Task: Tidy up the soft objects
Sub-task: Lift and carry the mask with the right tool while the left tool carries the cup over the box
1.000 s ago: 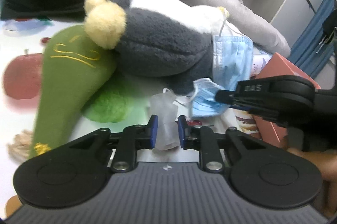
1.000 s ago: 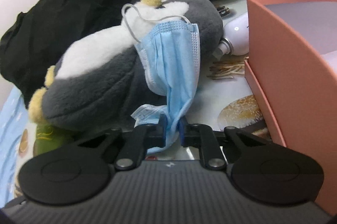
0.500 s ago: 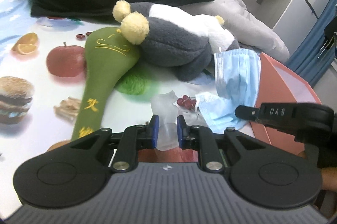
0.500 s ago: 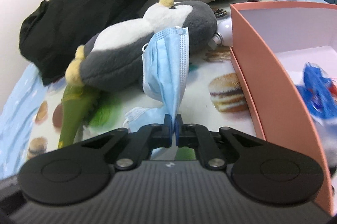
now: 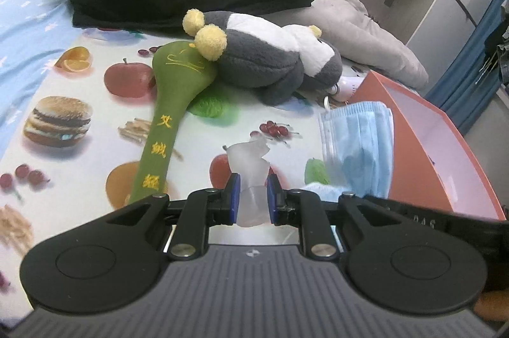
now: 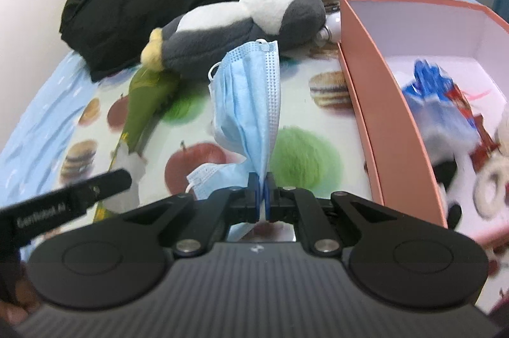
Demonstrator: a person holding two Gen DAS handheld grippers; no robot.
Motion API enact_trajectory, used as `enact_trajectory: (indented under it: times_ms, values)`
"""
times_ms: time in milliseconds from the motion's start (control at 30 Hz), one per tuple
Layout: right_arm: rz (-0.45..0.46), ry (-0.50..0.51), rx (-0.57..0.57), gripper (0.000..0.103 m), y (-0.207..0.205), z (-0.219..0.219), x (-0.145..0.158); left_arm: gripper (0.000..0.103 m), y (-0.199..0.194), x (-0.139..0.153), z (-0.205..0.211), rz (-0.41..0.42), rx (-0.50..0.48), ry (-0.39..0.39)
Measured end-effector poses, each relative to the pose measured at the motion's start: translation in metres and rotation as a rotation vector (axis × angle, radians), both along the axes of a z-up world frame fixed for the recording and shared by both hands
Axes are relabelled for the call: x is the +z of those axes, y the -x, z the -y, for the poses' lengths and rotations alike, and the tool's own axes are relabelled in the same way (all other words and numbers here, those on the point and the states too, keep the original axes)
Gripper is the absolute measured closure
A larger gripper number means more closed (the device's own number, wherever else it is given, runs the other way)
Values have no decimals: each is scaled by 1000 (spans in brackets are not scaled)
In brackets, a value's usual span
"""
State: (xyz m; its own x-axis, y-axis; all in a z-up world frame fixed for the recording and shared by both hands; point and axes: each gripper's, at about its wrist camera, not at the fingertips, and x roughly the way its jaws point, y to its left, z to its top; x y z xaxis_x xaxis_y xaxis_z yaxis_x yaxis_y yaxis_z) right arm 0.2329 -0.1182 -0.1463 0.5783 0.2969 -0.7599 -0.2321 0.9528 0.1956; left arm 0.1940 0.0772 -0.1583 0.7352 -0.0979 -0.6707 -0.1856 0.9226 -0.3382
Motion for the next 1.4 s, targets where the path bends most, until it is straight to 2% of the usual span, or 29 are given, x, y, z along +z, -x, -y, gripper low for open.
enact_trajectory:
  times_ms: [200,400,800,1033,1233,1400]
  values:
    - [-8,0,30,96,30,9,5,82,20,8,10,2,-14,8]
    - [5,-26,18,96,34,20,21,82,24,26,25,17,-52,-2]
    - [142,-48,-11,96,27,44,84,82,-6,93,50,123,-141,-7]
    - [216,-67,-45,96,22,71,118,82,-24,136,79,200,-207,-38]
    - [264,-79,-86,96,18,100,140,82,-39,163,106,249,-239,-19]
    - [313,-42,-122,96,13,129,161,82,-56,179,137,269,-303,6]
